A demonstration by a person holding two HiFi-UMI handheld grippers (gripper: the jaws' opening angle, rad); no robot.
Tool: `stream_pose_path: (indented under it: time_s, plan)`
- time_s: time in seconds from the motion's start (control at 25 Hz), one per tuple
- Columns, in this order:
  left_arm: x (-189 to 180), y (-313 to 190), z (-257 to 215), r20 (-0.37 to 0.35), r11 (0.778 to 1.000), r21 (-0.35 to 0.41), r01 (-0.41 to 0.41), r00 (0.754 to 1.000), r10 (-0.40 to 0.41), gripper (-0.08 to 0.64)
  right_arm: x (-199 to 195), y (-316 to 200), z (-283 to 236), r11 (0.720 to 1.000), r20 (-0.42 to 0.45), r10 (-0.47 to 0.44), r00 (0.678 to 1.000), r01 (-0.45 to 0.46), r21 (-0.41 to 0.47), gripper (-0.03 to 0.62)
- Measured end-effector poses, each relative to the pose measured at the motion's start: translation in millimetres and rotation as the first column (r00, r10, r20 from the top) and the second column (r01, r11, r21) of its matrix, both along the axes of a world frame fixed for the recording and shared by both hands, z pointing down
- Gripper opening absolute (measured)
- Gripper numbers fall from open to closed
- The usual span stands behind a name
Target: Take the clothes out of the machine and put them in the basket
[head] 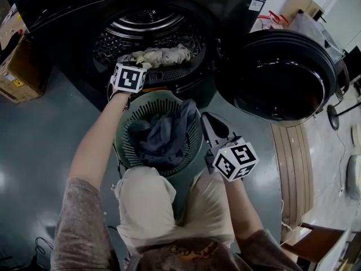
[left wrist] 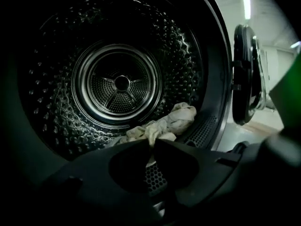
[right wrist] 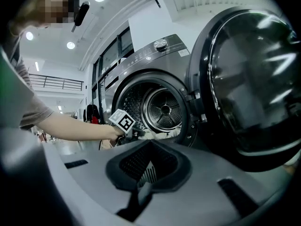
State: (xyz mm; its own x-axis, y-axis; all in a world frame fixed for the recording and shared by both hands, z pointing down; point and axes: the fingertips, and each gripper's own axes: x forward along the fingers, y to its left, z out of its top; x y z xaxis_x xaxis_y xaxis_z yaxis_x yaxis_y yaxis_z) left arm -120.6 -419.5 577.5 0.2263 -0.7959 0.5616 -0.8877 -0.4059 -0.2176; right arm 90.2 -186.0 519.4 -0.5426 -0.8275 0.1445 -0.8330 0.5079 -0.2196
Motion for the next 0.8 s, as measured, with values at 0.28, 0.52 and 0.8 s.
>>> stream_pose_path:
  time_s: [0.28,0.52,0.8]
  plan:
    - [32.5,88.1,-18.8,-0.142,0.978,-0.030,-0.207,0.969,0.201,0.038,0.0,-0.8,0.0,1.000,0.005,-0.015,1.000,0.015,0.002,-0.003]
    - [62.2,180.9,-34.8,-0.192,0.931,-0.062,-0.359,0.920,0.342,0.037,-11.0,-8.9,-12.6,0.998,0.010,-0.054,0.998,0.054,0.030,-0.003]
    - [98.5,274.4,-39.9,-0.240,0.818,-0.139,-0.559,0.820,0.519,0.035,-27.9,-9.3,-13.1,0.995,0.032,-0.095,0.995,0.094,0.033,-0.003]
